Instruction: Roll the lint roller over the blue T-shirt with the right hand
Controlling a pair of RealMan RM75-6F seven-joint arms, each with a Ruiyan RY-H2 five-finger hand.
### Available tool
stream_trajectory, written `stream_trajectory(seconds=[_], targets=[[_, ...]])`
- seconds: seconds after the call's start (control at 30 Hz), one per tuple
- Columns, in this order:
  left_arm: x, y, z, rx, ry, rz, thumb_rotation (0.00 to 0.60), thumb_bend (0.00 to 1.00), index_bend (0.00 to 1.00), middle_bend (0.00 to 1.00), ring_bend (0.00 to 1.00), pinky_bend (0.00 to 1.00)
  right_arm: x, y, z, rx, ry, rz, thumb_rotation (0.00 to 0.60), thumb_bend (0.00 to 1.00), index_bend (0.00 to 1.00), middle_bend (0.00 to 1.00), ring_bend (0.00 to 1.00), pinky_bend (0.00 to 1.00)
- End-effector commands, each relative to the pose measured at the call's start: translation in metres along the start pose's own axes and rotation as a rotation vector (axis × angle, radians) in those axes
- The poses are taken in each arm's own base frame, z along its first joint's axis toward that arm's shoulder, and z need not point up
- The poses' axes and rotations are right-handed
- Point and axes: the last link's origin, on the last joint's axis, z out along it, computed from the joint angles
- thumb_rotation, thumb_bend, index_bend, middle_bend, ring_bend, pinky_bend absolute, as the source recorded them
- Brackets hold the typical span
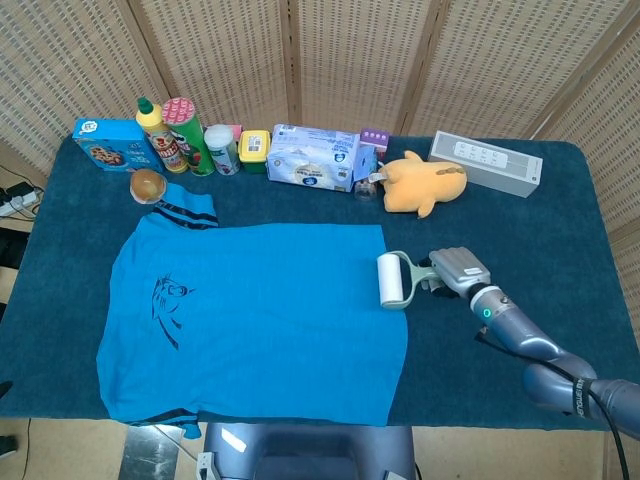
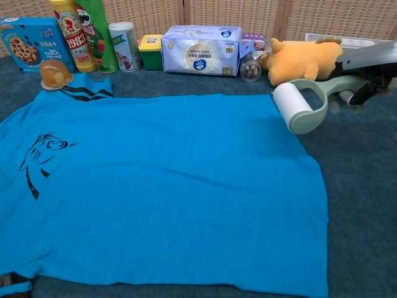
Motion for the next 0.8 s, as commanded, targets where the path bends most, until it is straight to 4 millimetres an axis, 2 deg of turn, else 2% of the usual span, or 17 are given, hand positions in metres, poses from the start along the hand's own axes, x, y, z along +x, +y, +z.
stream_trajectory(seconds=[0.03, 0.33, 0.57, 0.8], targets=[[0.001, -0.002, 0.001, 0.001, -0.006, -0.007, 0.6, 0.08, 0.0, 0.0, 0.0, 0.01, -0.003, -0.03, 0.014, -0.01, -0.043, -0.087, 0.6, 1.0, 0.58, 0.73, 0.66, 0.93], [0.001, -0.003, 0.002, -0.014, -0.026, -0.009, 0.6, 0.08, 0.0, 0.0, 0.0, 0.0, -0.009, -0.072, 0.019, -0.158, 0.052, -0.185, 0.6, 1.0, 0.58, 0.73, 0.66, 0.94], [0.002, -0.003, 0.002, -0.019, -0.031, -0.011, 0.6, 0.08, 0.0, 0.0, 0.0, 0.01, -0.023, -0.101, 0.023, -0.173, 0.094, -0.227, 0.6, 1.0, 0.58, 0.73, 0.66, 0.94], [0.002, -0.004, 0.002, -0.02, -0.034, -0.013, 0.6, 0.08, 0.0, 0.0, 0.0, 0.0, -0.028, -0.114, 0.026, -0.177, 0.084, -0.239, 0.6, 1.0, 0.59, 0.73, 0.66, 0.94]])
